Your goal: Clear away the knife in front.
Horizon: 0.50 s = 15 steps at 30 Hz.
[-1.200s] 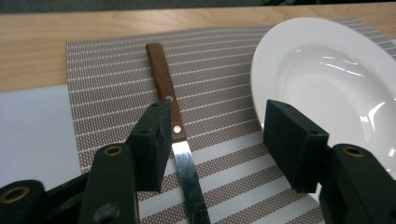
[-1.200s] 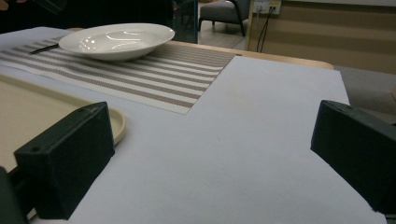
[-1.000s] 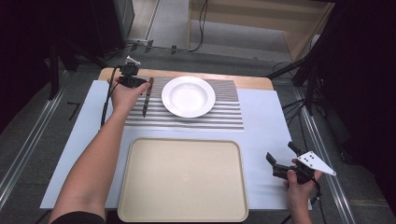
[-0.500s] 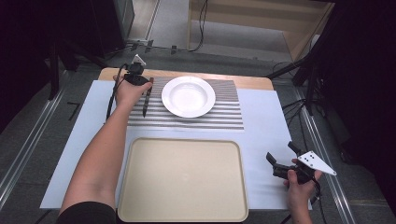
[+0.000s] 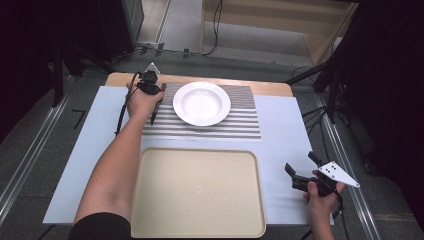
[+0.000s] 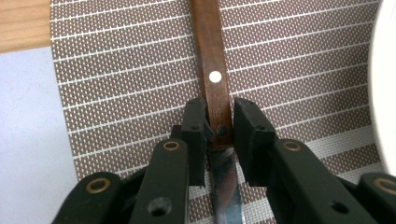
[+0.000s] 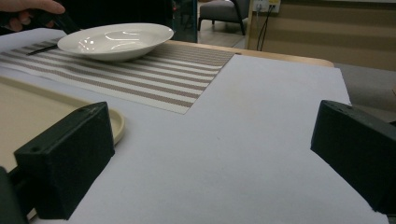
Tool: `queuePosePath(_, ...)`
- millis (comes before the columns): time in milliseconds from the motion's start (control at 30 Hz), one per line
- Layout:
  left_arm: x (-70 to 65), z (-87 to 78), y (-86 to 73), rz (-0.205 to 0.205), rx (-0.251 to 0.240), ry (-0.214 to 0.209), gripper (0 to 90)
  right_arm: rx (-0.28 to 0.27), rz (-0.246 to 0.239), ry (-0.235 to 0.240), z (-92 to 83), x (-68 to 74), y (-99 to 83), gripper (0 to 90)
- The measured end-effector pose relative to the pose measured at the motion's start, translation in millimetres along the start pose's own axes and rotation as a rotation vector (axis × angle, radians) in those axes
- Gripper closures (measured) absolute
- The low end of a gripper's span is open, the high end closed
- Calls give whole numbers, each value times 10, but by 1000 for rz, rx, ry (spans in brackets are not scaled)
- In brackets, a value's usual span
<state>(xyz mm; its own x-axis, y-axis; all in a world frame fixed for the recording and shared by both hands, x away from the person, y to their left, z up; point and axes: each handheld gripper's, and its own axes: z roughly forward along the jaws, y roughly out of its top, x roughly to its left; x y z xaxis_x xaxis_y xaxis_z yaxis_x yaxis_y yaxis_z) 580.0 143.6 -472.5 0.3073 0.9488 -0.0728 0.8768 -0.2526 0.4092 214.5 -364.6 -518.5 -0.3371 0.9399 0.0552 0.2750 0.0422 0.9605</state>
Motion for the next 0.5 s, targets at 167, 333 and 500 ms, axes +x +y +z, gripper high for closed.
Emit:
queuePosePath(167,-37,0,-23,38,-14,21,766,2,-1,1,-1,0,0,0)
queuePosePath(333,-5,-23,-50,32,-25,-5,768,0,0,3,0,-3,0,0)
queuePosePath(500,14,-116,-94,34,-53,-14,767,3,-2,6,4,-2,2,0)
